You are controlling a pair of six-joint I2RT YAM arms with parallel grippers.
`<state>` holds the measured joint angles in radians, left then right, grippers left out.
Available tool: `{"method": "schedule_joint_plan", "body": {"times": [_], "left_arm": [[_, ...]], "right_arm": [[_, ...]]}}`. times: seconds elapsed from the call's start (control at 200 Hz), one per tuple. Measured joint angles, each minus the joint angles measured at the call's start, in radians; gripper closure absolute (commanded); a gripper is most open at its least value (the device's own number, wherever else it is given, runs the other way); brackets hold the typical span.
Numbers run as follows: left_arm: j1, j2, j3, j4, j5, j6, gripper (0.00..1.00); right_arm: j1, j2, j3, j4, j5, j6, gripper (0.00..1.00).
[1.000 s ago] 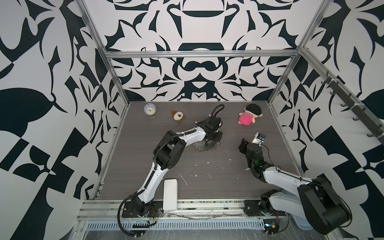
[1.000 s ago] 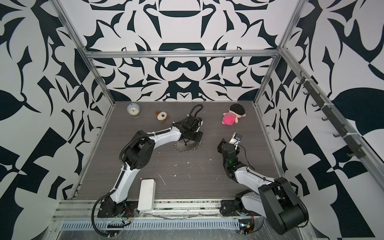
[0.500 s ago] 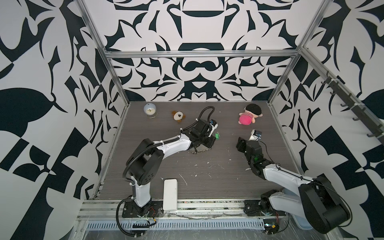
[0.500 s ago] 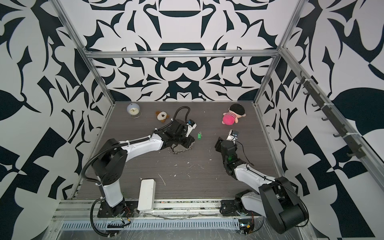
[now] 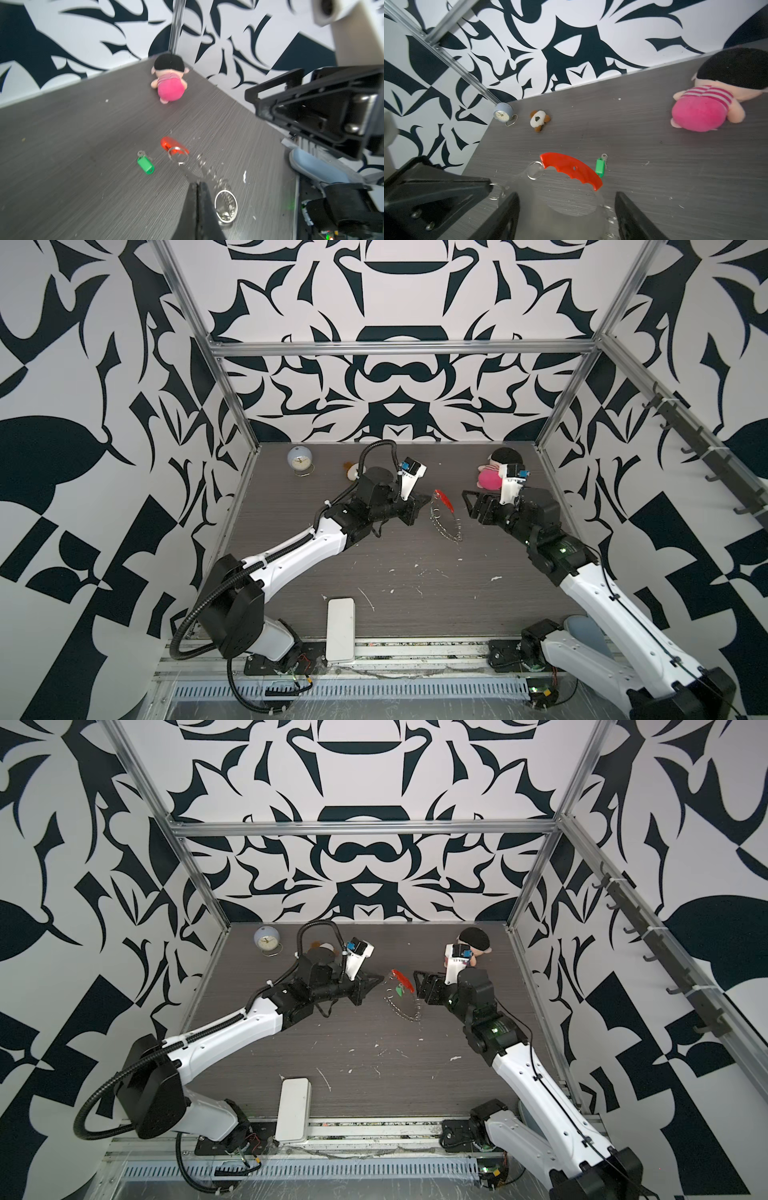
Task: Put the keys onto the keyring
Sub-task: 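Lift the keyring plate with the left gripper while the right gripper reaches toward it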
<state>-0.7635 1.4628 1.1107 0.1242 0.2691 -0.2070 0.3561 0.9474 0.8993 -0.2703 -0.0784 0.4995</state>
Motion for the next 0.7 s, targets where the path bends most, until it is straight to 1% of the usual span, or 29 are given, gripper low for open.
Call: {"method": "schedule_joint_plan", "body": {"times": [0.075, 0.13, 0.165, 0.235, 0.25, 0.305, 0.34, 0.5, 0.565, 0.7], "left_arm": [[0.002, -0.021, -0.013, 0.032, 0.014, -0.028, 1.00], [0.004, -0.035, -0.025, 0.064, 0.021, -0.055, 1.00], [0.006, -0.044, -0.039, 0.093, 0.025, -0.074, 1.00], [0.013, -0.062, -0.070, 0.151, 0.032, -0.115, 1.00], [0.014, -0.066, -0.078, 0.167, 0.033, -0.124, 1.00], [0.019, -0.077, -0.102, 0.217, 0.039, -0.161, 1.00], [0.021, -0.082, -0.113, 0.245, 0.043, -0.182, 1.00], [0.025, -0.087, -0.125, 0.337, 0.064, -0.261, 1.00], [0.025, -0.089, -0.130, 0.371, 0.072, -0.286, 1.00], [0.027, -0.089, -0.166, 0.469, 0.088, -0.343, 1.00]], "right_arm": [[0.000, 0.045, 0.094, -0.135, 0.028, 0.010, 0.20], [0.000, 0.064, 0.126, -0.190, 0.037, 0.010, 0.21], [0.000, 0.068, 0.130, -0.214, 0.035, 0.007, 0.26], [0.000, 0.067, 0.128, -0.248, 0.006, -0.009, 0.42], [-0.001, 0.065, 0.124, -0.247, -0.006, 0.003, 0.45], [-0.001, 0.050, 0.108, -0.222, -0.052, -0.007, 0.56], [-0.001, 0.036, 0.090, -0.194, -0.086, -0.001, 0.59], [-0.001, 0.011, 0.066, -0.061, -0.260, 0.028, 0.60], [-0.001, 0.018, 0.065, -0.002, -0.327, 0.045, 0.66], [-0.001, 0.030, 0.047, 0.127, -0.443, 0.091, 0.66]]}}
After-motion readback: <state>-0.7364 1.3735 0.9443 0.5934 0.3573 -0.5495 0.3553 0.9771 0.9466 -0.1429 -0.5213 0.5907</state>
